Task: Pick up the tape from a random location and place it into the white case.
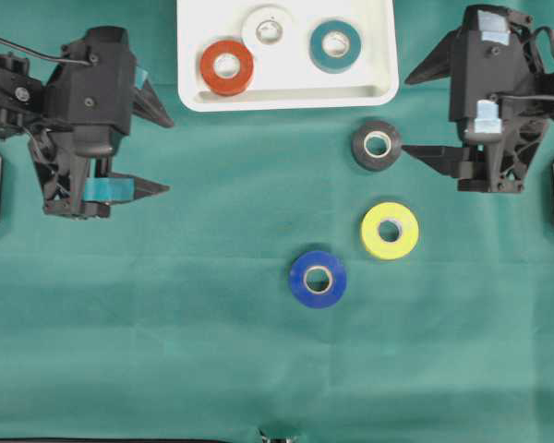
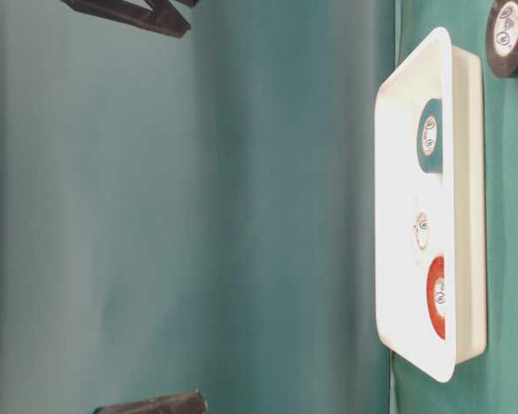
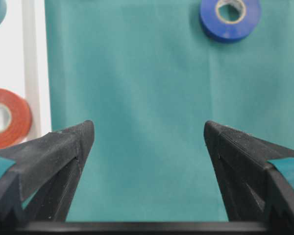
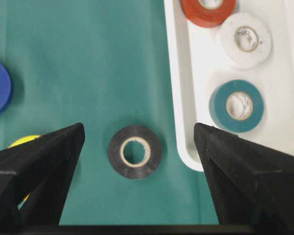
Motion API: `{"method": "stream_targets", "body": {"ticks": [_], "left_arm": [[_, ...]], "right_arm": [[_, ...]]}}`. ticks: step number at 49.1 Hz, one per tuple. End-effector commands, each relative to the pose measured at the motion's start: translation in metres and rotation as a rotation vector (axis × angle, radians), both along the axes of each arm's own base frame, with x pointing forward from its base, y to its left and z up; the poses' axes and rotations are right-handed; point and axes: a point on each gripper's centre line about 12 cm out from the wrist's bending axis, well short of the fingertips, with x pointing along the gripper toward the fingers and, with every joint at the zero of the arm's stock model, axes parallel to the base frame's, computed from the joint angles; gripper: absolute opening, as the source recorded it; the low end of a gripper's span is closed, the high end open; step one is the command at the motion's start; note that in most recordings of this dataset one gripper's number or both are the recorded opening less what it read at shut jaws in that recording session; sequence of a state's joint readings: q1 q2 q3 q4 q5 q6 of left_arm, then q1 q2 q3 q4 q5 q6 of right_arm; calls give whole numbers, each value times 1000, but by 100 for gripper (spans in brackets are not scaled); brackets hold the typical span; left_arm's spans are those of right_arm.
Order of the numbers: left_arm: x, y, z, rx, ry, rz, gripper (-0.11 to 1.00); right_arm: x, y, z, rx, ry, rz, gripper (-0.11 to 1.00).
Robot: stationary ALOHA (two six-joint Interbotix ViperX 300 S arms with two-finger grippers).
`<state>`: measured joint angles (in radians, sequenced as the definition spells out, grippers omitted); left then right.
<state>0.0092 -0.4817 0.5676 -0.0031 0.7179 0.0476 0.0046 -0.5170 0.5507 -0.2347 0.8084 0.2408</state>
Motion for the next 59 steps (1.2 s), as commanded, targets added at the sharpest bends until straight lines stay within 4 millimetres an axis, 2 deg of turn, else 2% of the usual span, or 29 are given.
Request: {"method": "stream_targets", "body": {"ticks": [1,16,37,59], "left_arm": [[-6,3,12,-2,-60,12,98],[-22,7,17,0,-140,27,98],[-23,8,13,-1,-130,32,98],[-23,8,12,-1,-129,32,98]], "right_arm": [[-3,1,9,0,-40,3,90],[-12,1,10,0,-65,7,89],[-21,1,10,0,-97,13,89],[-22,1,9,0,-98,14,89]]}}
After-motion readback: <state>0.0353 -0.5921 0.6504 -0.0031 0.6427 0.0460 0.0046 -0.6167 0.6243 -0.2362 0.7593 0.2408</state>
